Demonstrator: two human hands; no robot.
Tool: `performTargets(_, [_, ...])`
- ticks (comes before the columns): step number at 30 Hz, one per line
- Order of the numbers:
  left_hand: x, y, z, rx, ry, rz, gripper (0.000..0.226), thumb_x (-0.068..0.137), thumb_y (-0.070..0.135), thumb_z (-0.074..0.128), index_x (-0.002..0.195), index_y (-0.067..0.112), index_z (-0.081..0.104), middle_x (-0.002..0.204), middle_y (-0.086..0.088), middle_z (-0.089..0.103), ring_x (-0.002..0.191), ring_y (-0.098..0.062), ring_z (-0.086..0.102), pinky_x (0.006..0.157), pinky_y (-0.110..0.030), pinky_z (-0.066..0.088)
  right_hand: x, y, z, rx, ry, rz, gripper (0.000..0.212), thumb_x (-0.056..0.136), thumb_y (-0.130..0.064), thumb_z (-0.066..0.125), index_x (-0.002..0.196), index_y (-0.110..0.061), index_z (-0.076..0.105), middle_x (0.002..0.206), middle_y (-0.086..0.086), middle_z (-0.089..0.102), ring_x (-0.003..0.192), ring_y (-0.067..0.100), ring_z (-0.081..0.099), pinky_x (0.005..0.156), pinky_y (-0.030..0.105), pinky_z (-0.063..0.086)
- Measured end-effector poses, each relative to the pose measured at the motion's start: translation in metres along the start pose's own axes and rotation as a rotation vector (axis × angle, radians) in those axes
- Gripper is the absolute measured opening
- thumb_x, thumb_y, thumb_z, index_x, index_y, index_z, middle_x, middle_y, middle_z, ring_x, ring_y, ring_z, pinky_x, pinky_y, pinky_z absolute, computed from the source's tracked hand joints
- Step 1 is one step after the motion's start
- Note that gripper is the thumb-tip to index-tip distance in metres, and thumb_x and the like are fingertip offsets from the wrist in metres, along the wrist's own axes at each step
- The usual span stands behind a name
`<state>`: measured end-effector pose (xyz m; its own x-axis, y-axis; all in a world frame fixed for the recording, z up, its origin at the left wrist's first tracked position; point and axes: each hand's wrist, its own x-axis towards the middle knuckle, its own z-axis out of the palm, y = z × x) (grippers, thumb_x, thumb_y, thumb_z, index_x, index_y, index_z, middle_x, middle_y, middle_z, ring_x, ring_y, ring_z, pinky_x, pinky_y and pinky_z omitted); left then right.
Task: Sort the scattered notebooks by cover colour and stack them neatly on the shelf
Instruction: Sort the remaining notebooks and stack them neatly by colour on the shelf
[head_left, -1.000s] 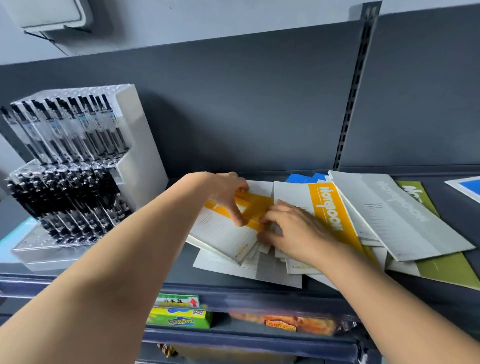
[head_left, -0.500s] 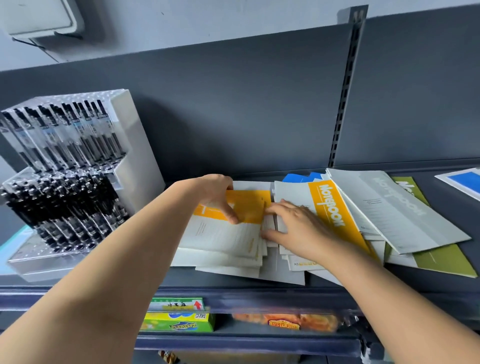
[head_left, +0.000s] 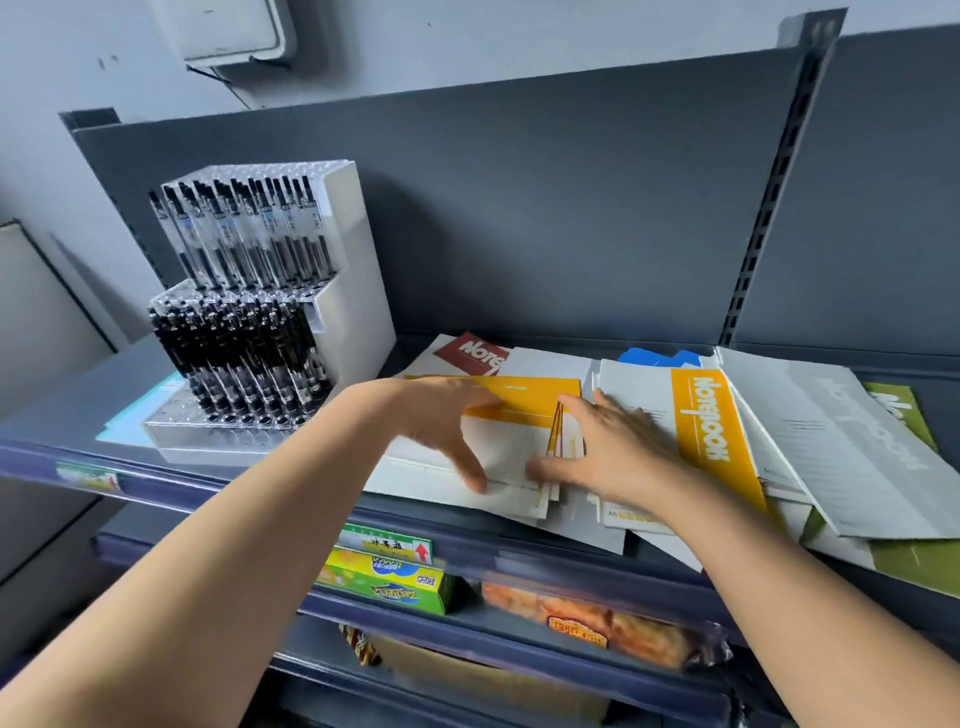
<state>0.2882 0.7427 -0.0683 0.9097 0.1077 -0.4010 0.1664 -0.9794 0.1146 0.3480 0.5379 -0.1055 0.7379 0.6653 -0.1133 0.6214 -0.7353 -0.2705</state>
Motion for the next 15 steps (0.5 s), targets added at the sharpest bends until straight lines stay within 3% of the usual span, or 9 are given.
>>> performTargets(5, [-0.010, 0.010, -0.001, 0.010, 0.024, -0.004, 0.103, 0.059, 0.053, 0.085, 0.146, 0.035, 0.033, 0.152, 0.011, 0.033, 0.139, -0.018, 0.032, 0.114, -0.040, 0.029, -0.001, 0.000, -0.007, 0.099, -0.049, -0.019, 0.100, 0.078, -0.072, 0.054, 0.154, -0.027, 0.007, 0.162, 0.005, 0.002, 0.149, 0.027, 0.003, 0.118, 0.050, 0.010])
performTargets(8, [-0.008, 0.006, 0.005, -0.149, 0.053, -0.021, 0.098, 0.063, 0.060, 0.079, 0.146, 0.039, 0.032, 0.151, 0.011, 0.034, 0.137, -0.018, 0.034, 0.112, -0.044, 0.032, -0.003, -0.005, -0.005, 0.097, -0.107, -0.126, 0.099, 0.070, -0.078, 0.053, 0.151, -0.034, 0.020, 0.162, -0.004, 0.006, 0.149, 0.018, -0.002, 0.117, 0.055, 0.000])
performTargets(11, [0.002, -0.002, 0.014, -0.191, 0.186, -0.065, 0.083, 0.078, 0.061, 0.065, 0.148, 0.034, 0.029, 0.150, 0.002, 0.039, 0.131, -0.022, 0.042, 0.106, -0.042, 0.038, -0.009, -0.010, -0.001, 0.029, -0.101, -0.165, 0.097, 0.060, -0.087, 0.053, 0.144, -0.043, 0.032, 0.160, -0.011, 0.013, 0.147, 0.017, 0.013, 0.117, 0.056, -0.001])
performTargets(13, [0.009, -0.005, 0.017, -0.096, 0.192, -0.117, 0.075, 0.087, 0.065, 0.049, 0.150, 0.031, 0.025, 0.151, -0.003, 0.037, 0.132, -0.026, 0.040, 0.106, -0.042, 0.036, -0.013, -0.013, -0.002, -0.013, -0.067, -0.166, 0.091, 0.063, -0.084, 0.055, 0.142, -0.043, 0.036, 0.159, -0.010, 0.019, 0.145, 0.018, 0.020, 0.116, 0.056, 0.004])
performTargets(15, [0.014, -0.004, 0.018, -0.031, 0.181, -0.135, 0.071, 0.090, 0.063, 0.046, 0.149, 0.029, 0.026, 0.149, -0.006, 0.038, 0.130, -0.028, 0.041, 0.105, -0.041, 0.037, -0.019, -0.016, -0.006, -0.014, -0.045, -0.170, 0.084, 0.067, -0.078, 0.059, 0.140, -0.040, 0.042, 0.156, -0.008, 0.029, 0.143, 0.018, 0.026, 0.116, 0.055, 0.009])
